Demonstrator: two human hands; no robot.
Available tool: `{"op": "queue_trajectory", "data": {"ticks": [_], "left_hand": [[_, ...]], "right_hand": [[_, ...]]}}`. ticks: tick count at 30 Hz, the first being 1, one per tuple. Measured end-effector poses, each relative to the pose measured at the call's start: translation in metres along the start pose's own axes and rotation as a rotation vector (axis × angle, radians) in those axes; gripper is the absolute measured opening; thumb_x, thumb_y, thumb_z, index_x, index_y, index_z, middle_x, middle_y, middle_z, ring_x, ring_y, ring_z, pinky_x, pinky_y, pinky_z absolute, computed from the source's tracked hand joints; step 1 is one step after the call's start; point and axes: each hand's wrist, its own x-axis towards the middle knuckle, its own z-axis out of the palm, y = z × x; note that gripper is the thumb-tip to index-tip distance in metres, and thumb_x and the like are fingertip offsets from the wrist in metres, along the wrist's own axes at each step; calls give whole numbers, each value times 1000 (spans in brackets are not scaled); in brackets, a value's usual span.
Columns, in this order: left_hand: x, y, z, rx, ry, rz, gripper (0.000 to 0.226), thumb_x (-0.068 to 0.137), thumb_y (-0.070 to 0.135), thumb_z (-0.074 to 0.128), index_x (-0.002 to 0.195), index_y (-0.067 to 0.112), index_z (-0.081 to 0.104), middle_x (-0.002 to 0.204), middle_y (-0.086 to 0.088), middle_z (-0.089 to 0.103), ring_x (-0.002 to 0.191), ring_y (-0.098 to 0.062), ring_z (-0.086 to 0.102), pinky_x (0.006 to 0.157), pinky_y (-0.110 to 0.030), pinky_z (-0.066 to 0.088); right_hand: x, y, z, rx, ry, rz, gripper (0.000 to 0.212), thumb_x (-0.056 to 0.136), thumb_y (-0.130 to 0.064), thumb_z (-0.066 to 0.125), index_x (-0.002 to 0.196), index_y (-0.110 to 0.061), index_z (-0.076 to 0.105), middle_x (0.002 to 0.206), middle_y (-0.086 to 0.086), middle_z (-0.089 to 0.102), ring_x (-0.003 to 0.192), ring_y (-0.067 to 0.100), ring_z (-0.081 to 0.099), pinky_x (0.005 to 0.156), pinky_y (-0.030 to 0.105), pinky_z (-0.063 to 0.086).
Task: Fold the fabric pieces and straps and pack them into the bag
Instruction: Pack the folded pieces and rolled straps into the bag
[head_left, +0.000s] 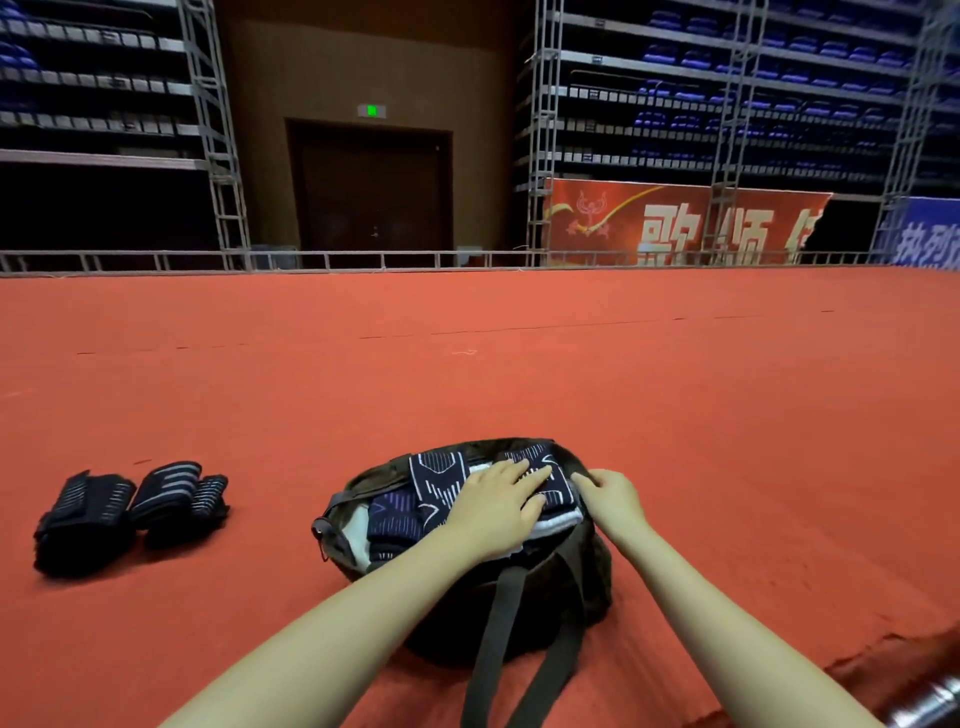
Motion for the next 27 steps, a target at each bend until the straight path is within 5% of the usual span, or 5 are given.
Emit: {"op": "queue_trajectory", "data": {"ticks": [13, 18, 20, 23, 27], "left_hand": [[15, -7, -17, -56, -166, 10, 45, 101, 43, 26, 145, 39, 30, 152, 3, 30, 141, -20, 20, 112, -43, 18], [12, -12, -24, -262, -215, 21, 42, 101, 37, 28, 141, 32, 41, 150, 4, 37, 140, -18, 25, 114, -38, 20], [3, -15, -33, -411, -98, 71, 37, 100, 29, 37, 134, 27, 52, 139, 5, 50, 131, -13, 39, 108, -31, 30], [-15, -35, -54, -446, 268, 39, 31, 95, 18, 45, 120, 23, 63, 120, 5, 61, 116, -12, 50, 99, -30, 38], [-39, -95, -64, -256, 445, -321, 34, 91, 29, 48, 123, 22, 58, 121, -6, 58, 117, -26, 50, 99, -38, 40]], "right_hand": [[21, -45, -24, 275, 279, -153, 47, 91, -13, 50, 53, -20, 23, 53, -2, 19, 56, 16, 20, 56, 33, 14], [16, -40, -21, 84, 251, -208, 43, 92, -17, 50, 51, -14, 41, 49, 2, 39, 53, 20, 37, 55, 34, 26], [10, -33, -18, -165, 141, -188, 33, 94, -21, 49, 64, -12, 57, 65, 8, 60, 71, 29, 56, 60, 34, 34], [-4, -29, -10, -468, 148, -222, 33, 95, -29, 49, 118, -8, 59, 110, 16, 57, 110, 35, 50, 85, 41, 42], [-29, -64, 13, -396, 177, -524, 44, 93, -35, 50, 133, -16, 54, 120, 7, 54, 120, 26, 43, 97, 42, 36]]}}
